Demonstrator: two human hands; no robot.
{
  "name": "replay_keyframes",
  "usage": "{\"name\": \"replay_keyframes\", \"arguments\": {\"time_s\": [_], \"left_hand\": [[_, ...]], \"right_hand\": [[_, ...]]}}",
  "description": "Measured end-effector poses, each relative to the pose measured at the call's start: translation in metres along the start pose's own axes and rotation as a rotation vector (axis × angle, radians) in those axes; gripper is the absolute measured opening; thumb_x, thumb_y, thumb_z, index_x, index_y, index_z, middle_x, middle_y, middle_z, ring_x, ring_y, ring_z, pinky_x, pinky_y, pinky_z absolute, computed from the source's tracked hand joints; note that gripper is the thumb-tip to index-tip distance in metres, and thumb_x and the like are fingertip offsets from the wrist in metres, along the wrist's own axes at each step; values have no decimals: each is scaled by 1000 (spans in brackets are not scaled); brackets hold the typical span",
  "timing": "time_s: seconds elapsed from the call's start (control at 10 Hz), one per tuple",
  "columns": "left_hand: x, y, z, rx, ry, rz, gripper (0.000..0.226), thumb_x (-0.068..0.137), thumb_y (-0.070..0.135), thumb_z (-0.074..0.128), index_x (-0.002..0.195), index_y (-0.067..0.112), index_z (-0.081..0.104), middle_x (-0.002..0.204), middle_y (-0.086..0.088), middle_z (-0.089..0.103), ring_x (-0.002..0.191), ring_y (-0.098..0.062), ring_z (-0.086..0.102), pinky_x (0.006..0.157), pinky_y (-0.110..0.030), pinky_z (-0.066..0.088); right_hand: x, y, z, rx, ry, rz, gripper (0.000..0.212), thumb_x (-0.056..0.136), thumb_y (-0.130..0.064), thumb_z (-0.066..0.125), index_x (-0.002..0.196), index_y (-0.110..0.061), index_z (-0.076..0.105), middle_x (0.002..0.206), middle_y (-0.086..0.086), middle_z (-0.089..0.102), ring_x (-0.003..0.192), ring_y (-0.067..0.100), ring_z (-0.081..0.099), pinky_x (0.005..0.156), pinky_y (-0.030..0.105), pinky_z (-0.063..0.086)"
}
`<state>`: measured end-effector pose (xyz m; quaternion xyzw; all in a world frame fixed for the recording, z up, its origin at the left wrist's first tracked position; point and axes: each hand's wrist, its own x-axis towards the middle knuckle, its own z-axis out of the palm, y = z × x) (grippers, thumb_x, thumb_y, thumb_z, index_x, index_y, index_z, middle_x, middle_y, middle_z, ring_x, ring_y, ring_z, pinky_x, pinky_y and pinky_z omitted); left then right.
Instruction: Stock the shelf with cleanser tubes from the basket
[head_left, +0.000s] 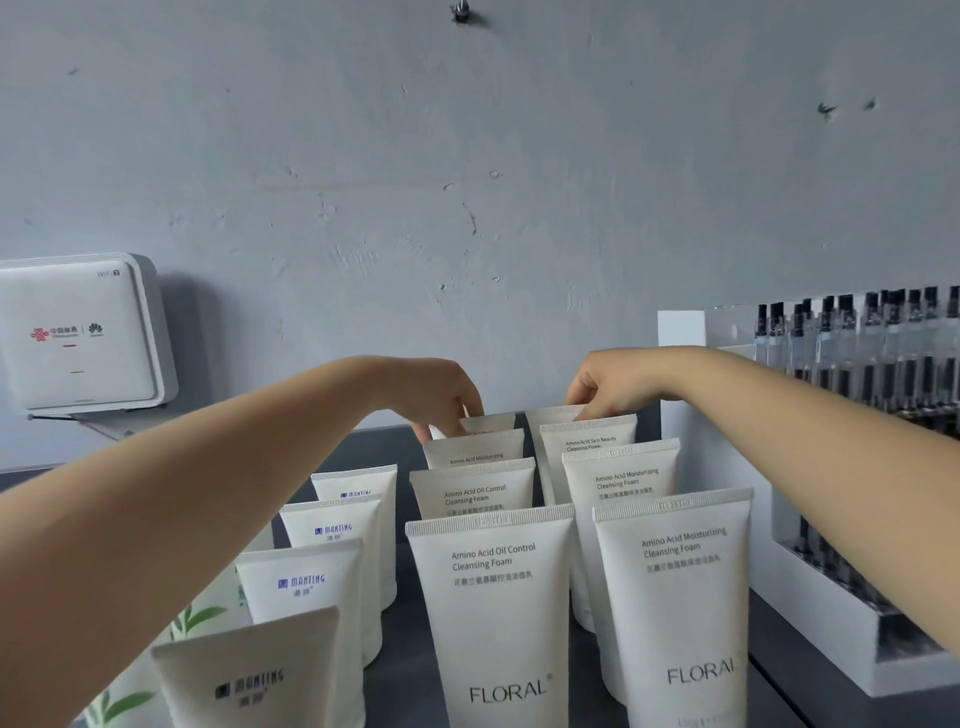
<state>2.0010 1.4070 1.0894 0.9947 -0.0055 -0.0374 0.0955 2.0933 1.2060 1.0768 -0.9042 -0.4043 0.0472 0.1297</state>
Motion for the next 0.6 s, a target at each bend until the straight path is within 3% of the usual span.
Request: {"name": "replay_keyframes", "arguments": {"time_s": [0.1,0.2,0.4,0.5,0.6], "left_hand": [[1,-4,0,-31,-2,15,13,86,9,61,96,18,64,72,9,61,97,-33,67,72,-18,54],[4,-8,0,-62,-15,32,15,86,7,60,96,16,65,74,7,62,98,-33,67,72,-18,55],[3,-8,-1,-56,-30,1,17,86,10,61,100,19,65,82,8,64,96,-28,68,79,-21,54],[-6,1,-5,44,-16,-17,23,88,15,59,110,19,63,94,6,62,91,-22,66,81,-24,53],[-16,8,-20,-5,89,-5,25,89,13,57,114,12,63,96,2,64,86,-13,60,73,-20,52]], "right_hand": [[-2,2,-3,67,-34,5,10,83,-17,66,80,-21,75,65,-11,67,63,8,57,64,18,43],[-2,2,-4,74,-53,-8,15,85,-14,63,78,-23,73,56,-15,64,50,1,53,50,9,39],[3,4,-4,74,-40,5,16,85,-15,63,75,-24,71,57,-15,64,60,9,54,50,11,40],[0,-3,-2,45,-63,17,10,87,-18,63,83,-22,71,66,-13,64,66,9,55,60,14,44],[-8,-9,-11,84,81,-7,15,86,-23,64,98,-17,70,90,-7,67,81,7,60,83,24,49]]}}
